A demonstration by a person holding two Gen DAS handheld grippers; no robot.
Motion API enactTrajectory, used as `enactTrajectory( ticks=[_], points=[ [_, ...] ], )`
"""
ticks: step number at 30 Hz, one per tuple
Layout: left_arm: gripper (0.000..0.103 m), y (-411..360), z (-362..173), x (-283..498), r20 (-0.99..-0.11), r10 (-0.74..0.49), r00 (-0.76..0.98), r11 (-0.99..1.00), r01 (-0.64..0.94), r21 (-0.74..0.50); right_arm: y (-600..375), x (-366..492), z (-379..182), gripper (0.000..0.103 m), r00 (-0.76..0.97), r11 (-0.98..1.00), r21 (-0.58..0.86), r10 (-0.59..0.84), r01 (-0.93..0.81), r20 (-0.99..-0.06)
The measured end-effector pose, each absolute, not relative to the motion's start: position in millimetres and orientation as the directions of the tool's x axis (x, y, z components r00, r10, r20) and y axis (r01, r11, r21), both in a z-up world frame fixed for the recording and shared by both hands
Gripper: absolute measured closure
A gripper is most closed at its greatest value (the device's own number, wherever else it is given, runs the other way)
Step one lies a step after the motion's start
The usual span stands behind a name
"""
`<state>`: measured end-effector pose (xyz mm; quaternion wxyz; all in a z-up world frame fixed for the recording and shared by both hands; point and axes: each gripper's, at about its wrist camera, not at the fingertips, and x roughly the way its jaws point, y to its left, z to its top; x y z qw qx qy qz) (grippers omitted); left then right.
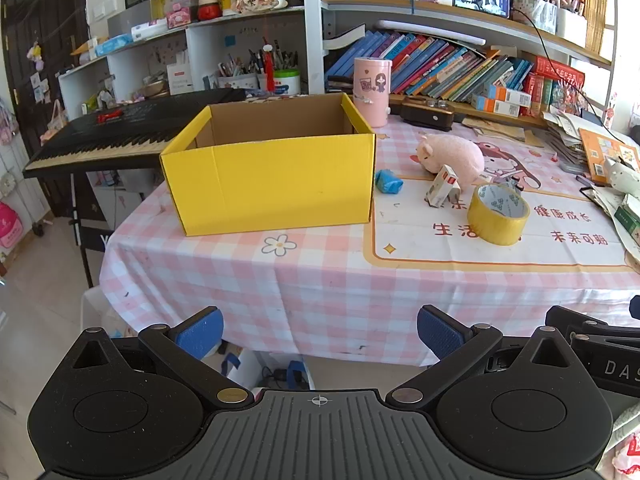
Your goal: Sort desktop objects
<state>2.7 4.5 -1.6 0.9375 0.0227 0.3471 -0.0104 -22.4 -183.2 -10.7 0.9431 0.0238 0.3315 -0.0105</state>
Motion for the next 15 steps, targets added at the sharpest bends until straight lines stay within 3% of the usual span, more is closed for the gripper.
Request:
enactTrajectory(
  ticks=[15],
  points=[
    [0.0,4.4,-0.5,2.6,-0.651,-0.001,0.759,0.999,0.032,0.035,-188.9,-23.1,-5.8,0.0,0.778,0.999,0.038,-0.005,0.037,-0.628]
  ],
)
